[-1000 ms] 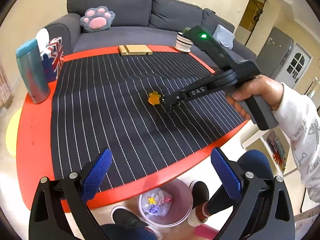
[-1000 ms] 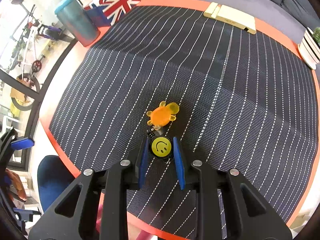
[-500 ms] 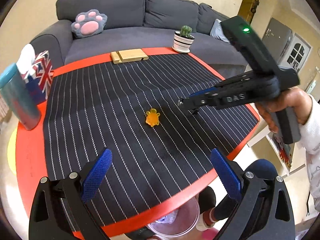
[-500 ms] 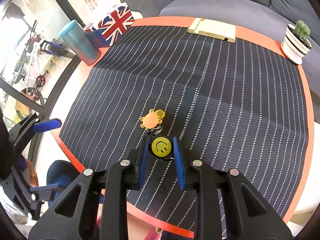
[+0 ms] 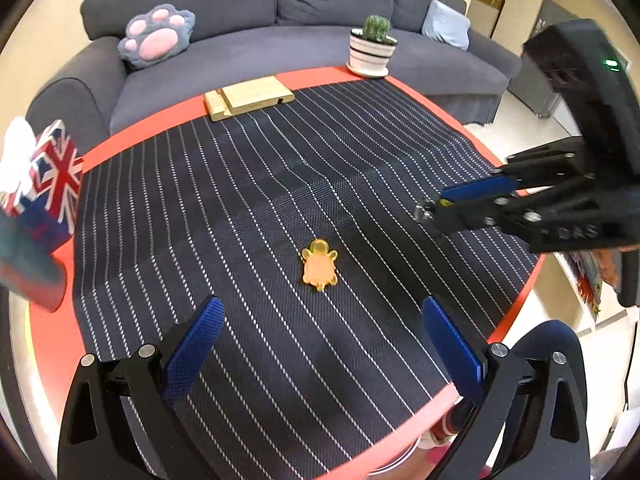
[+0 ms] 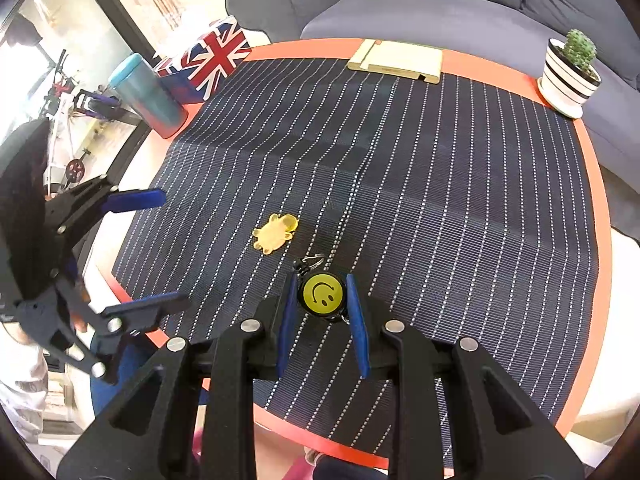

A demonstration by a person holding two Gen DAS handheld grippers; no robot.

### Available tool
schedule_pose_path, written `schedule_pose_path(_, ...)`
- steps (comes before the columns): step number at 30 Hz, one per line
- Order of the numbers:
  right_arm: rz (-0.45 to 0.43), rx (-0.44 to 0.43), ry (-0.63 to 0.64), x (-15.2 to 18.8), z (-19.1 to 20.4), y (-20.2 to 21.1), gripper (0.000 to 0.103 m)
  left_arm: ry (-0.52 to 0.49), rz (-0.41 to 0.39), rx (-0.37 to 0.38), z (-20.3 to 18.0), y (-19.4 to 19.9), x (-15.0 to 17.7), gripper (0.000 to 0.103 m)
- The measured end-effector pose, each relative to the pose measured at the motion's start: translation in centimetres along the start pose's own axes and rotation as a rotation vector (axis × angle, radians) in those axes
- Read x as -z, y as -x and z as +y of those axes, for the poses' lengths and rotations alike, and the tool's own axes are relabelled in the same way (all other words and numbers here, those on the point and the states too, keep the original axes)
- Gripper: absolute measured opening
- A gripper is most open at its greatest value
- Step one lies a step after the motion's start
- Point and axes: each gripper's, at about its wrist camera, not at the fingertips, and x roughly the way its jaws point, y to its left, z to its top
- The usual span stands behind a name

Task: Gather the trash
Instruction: 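Grasp the orange turtle keychain with the left tool while the right tool holds the smiley keychain, then carry the smiley keychain and orange turtle over the pink bin with both tools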

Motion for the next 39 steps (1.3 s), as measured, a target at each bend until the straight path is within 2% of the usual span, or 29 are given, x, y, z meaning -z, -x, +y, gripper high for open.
schedule_pose_path(11,0.007,0.009,-0.009,0.3,-1.0,0.1,0.025,-0.026,0.106,-0.057,0.3,-5.2,-1.7,0.095)
schedule_pose_path(13,0.01,0.01,-0.011,0.4,-1.2,0.0,0.025,-0.027,0.116,-0.051,0.2,-5.9,-1.7,0.086)
schedule_pose_path(14,0.011,0.01,-0.013,0.4,-1.3,0.0,0.025,-0.022,0.126,-0.044,0.3,-6.3,-1.7,0.075)
schedule_pose_path(15,0.012,0.01,-0.014,0.4,-1.3,-0.1,0.025,-0.017,0.134,-0.045,0.3,-6.7,-1.7,0.069)
schedule_pose_path(16,0.013,0.009,-0.014,0.5,-1.4,-0.1,0.025,-0.017,0.135,-0.045,0.3,-6.9,-1.6,0.067)
schedule_pose_path(18,0.013,0.008,-0.015,0.5,-1.5,-0.2,0.025,-0.016,0.14,-0.042,0.3,-7.3,-1.6,0.054)
schedule_pose_path(25,0.016,0.007,-0.017,0.6,-1.7,-0.3,0.025,-0.02,0.126,-0.036,0.2,-7.6,-1.4,0.037)
schedule_pose_path(27,0.015,0.006,-0.018,0.6,-1.7,-0.4,0.025,-0.021,0.122,-0.038,0.1,-7.5,-1.4,0.026)
schedule_pose_path(34,0.006,0.01,-0.01,0.6,-1.4,-0.5,0.025,-0.025,0.112,-0.035,0.0,-7.1,-1.1,0.026)
schedule_pose_path(39,-0.008,0.015,0.002,0.8,-0.8,-0.1,0.025,-0.033,0.087,-0.032,-0.3,-5.3,-0.5,0.026)
